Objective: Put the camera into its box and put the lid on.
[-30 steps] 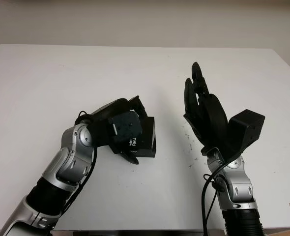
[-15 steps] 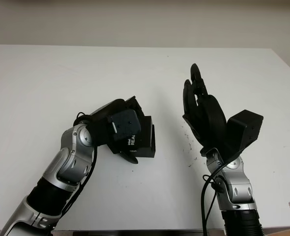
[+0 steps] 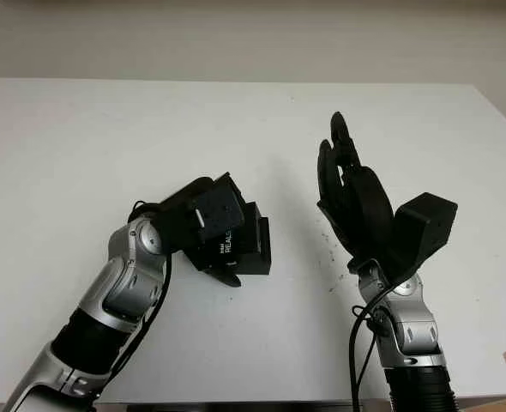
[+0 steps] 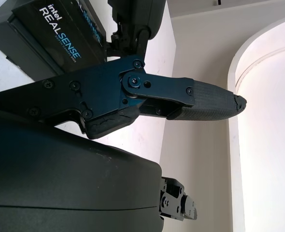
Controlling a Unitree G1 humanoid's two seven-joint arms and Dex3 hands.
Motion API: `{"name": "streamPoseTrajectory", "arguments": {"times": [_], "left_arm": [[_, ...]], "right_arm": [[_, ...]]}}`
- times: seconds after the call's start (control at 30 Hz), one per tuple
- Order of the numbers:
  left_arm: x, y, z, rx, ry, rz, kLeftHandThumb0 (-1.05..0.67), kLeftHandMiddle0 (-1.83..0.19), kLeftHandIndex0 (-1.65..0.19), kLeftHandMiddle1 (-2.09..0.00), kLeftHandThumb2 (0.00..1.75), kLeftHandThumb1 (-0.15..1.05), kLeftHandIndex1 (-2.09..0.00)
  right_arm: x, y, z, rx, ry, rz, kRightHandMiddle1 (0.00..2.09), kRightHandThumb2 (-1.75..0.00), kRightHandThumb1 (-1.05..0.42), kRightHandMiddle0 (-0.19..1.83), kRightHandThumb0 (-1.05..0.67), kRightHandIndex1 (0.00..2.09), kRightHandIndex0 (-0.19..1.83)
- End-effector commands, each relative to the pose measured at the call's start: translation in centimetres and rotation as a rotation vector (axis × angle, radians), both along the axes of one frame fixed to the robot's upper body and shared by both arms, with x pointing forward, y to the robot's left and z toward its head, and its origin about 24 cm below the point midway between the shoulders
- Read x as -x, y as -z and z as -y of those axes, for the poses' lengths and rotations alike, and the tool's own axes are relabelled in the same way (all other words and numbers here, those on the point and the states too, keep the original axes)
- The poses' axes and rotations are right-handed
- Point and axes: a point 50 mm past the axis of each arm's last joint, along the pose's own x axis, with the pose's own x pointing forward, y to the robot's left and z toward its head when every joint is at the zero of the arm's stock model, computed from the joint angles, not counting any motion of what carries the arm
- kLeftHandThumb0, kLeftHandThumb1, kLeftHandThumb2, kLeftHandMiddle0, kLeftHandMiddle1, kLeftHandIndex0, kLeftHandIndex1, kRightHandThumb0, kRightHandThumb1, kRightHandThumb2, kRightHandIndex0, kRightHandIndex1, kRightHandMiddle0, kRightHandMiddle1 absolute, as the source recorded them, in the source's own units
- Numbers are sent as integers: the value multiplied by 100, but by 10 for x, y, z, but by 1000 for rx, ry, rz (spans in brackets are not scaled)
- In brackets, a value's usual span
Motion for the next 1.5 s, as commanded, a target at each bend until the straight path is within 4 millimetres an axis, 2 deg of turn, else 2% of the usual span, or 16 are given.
{"name": "streamPoseTrajectory", "arguments": {"times": [0.0,0.17,0.23,0.3,0.33,0.4,0.53,0.63,0.7,0.77,0.87,1.13,1.23,1.3,1.43,1.47], "left_arm": [[0,4,5,-9,14,-24,-24,-50,-31,-209,34,105,-205],[-2,2,11,-31,44,-25,-24,-78,-41,-209,35,105,-209],[-3,1,13,-20,47,-43,-24,-47,-29,-209,35,105,-204],[-5,-2,15,-10,53,-65,-24,-38,-23,-209,35,105,-206],[-6,-4,17,-10,58,-70,-24,-28,-18,-207,35,105,-199],[-7,-6,18,-16,73,-69,-23,-23,-15,-198,34,105,-190],[-9,-10,19,-23,87,-79,-23,-22,-20,-208,33,105,-191],[-10,-14,22,-60,110,-59,-23,-22,-18,-178,30,105,-185],[-10,-14,22,-73,116,-54,-24,-21,-14,-178,30,105,-179],[-11,-15,22,-77,119,-51,-24,-21,-20,-173,29,105,-182],[-10,-15,22,-81,117,-48,-23,-24,-24,-188,29,105,-190],[-10,-16,21,-118,133,-29,-23,-20,-23,-181,29,105,-192],[-11,-16,21,-123,143,-24,-23,-22,-21,-157,28,105,-169],[-12,-15,21,-123,147,-23,-23,-25,-23,-152,28,105,-166],[-14,-16,20,-136,151,-27,-24,-25,-25,-153,29,105,-166],[-15,-17,20,-138,149,-33,-24,-22,-25,-167,29,105,-173]], "right_arm": [[-1,-2,-1,-4,-1,12,0,-56,-105,-19,-77,0,-19],[-2,-2,-2,-6,-2,16,0,-55,-105,-19,-78,0,-19],[-2,-2,-3,-8,-6,15,0,-55,-105,-19,-78,0,-19],[-3,-1,-3,-13,-8,15,0,-55,-105,-19,-78,0,-19],[-3,-1,-4,-16,-6,13,0,-55,-105,-19,-78,0,-19],[-3,0,-4,-14,-3,15,0,-55,-105,-19,-77,0,-19],[-3,1,-6,-17,-5,18,0,-56,-105,-19,-76,0,-19],[-3,3,-8,-29,-6,18,0,-55,-105,-19,-77,0,-19],[-3,4,-9,-28,-5,16,0,-55,-105,-19,-77,0,-19],[-3,5,-9,-21,-5,14,0,-56,-105,-19,-77,0,-19],[-4,6,-11,-21,-2,15,0,-56,-105,-19,-77,0,-19],[-3,7,-14,-30,-8,20,0,-56,-105,-19,-76,0,-19],[-3,7,-15,-35,-5,19,0,-56,-105,-19,-77,0,-19],[-3,8,-16,-36,-8,23,0,-56,-105,-19,-76,0,-19],[-3,9,-18,-42,-13,32,0,-56,-105,-19,-76,0,-19],[-3,9,-19,-42,-14,34,0,-57,-105,-19,-76,0,-19]]}}
